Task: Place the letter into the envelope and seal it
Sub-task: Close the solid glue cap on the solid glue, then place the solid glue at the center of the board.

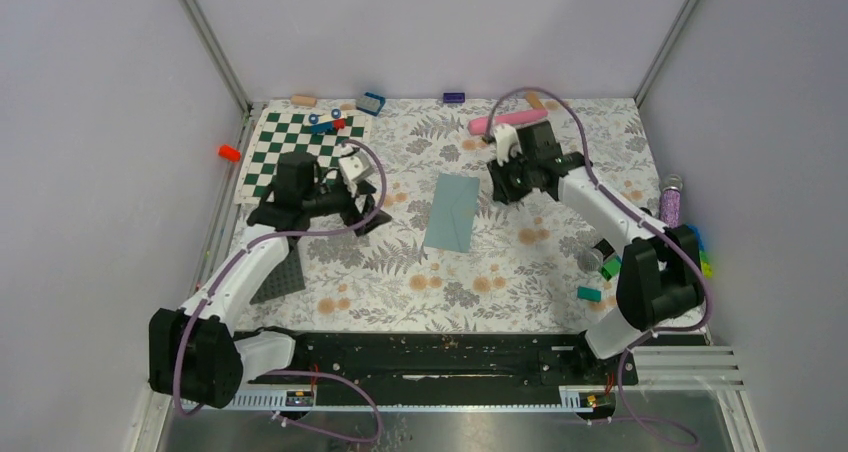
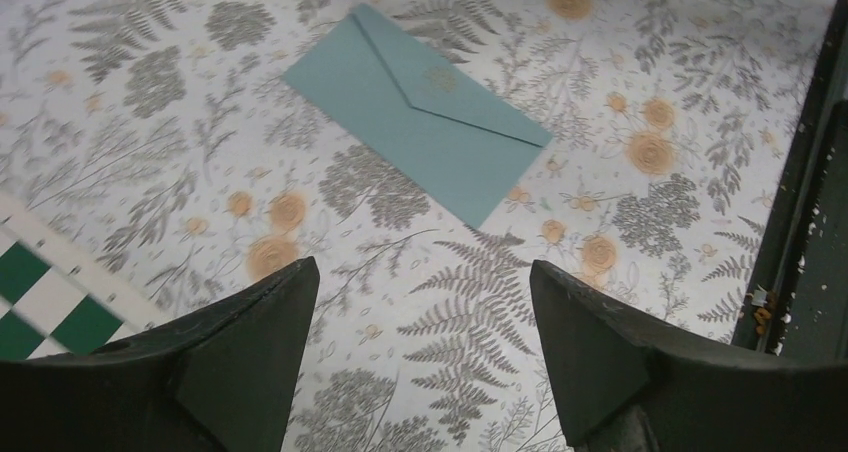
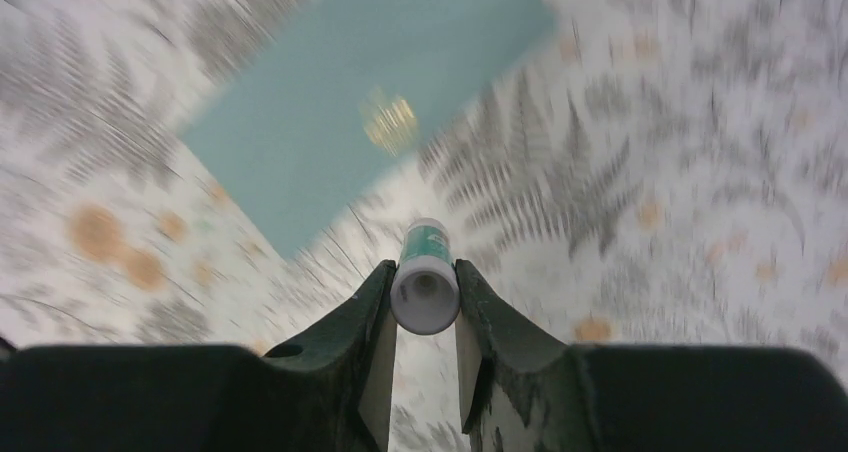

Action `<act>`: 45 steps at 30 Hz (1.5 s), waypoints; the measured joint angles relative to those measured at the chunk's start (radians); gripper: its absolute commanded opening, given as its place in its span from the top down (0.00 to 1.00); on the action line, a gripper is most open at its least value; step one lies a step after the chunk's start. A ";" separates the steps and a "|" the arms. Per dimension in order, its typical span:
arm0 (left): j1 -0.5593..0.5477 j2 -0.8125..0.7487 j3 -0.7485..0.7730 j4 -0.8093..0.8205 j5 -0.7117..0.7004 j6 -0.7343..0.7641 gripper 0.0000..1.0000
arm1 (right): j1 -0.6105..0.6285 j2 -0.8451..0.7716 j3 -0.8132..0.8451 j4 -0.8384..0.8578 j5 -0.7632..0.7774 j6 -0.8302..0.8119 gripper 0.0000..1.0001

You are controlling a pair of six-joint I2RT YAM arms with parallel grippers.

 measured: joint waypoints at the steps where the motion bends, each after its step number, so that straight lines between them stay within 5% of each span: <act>1: 0.033 0.000 0.005 -0.003 0.012 -0.006 0.18 | 0.016 0.019 0.071 -0.008 -0.031 0.024 0.98; 3: 0.095 0.000 0.020 -0.017 0.036 -0.011 0.16 | 0.056 0.069 0.205 -0.014 -0.093 0.071 0.98; 5: 0.147 -0.003 0.030 -0.031 0.059 -0.011 0.02 | 0.105 0.131 0.317 -0.019 -0.157 0.111 0.98; 19: 0.324 -0.188 -0.061 -0.047 0.141 -0.048 0.01 | 0.359 0.815 0.841 -0.217 -0.544 0.406 0.83; 31: 0.325 -0.130 -0.073 -0.023 0.148 -0.074 0.01 | 0.383 0.882 0.953 -0.292 -0.524 0.445 0.54; 45: 0.325 -0.063 -0.090 0.015 0.073 -0.104 0.01 | 0.377 0.922 1.049 -0.342 -0.380 0.408 0.47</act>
